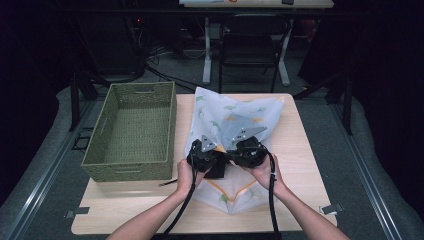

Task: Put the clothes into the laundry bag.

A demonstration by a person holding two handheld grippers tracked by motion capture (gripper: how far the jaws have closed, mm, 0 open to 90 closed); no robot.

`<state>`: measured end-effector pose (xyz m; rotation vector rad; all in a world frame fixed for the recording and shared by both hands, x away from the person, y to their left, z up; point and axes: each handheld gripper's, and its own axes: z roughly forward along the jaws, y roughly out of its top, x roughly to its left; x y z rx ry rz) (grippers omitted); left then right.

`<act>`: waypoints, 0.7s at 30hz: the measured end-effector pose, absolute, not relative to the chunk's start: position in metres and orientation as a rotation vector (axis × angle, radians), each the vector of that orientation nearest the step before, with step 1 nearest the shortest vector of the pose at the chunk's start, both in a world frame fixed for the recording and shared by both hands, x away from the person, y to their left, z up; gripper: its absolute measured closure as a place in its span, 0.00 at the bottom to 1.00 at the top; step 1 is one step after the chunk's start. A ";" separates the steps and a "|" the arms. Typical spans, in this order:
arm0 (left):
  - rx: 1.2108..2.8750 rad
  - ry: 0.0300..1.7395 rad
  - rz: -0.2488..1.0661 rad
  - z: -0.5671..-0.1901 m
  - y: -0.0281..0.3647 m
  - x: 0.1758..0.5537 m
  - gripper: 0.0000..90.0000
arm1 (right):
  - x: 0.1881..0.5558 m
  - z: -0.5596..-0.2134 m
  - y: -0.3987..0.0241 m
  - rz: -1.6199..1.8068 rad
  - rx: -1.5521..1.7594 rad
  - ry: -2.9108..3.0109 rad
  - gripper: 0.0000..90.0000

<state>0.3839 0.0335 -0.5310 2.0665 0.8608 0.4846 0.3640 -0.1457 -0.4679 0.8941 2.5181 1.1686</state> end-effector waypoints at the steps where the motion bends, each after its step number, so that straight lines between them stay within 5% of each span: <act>1: 2.053 0.867 0.492 -0.530 0.032 0.385 0.94 | 0.364 -0.468 -0.146 1.171 0.894 2.518 0.98; 13: 2.105 0.900 0.511 -0.554 0.021 0.395 0.89 | 0.369 -0.476 -0.148 1.123 0.962 2.569 0.98; 21: 2.228 0.786 0.475 -0.549 0.030 0.383 0.51 | 0.370 -0.477 -0.152 1.113 0.974 2.567 0.97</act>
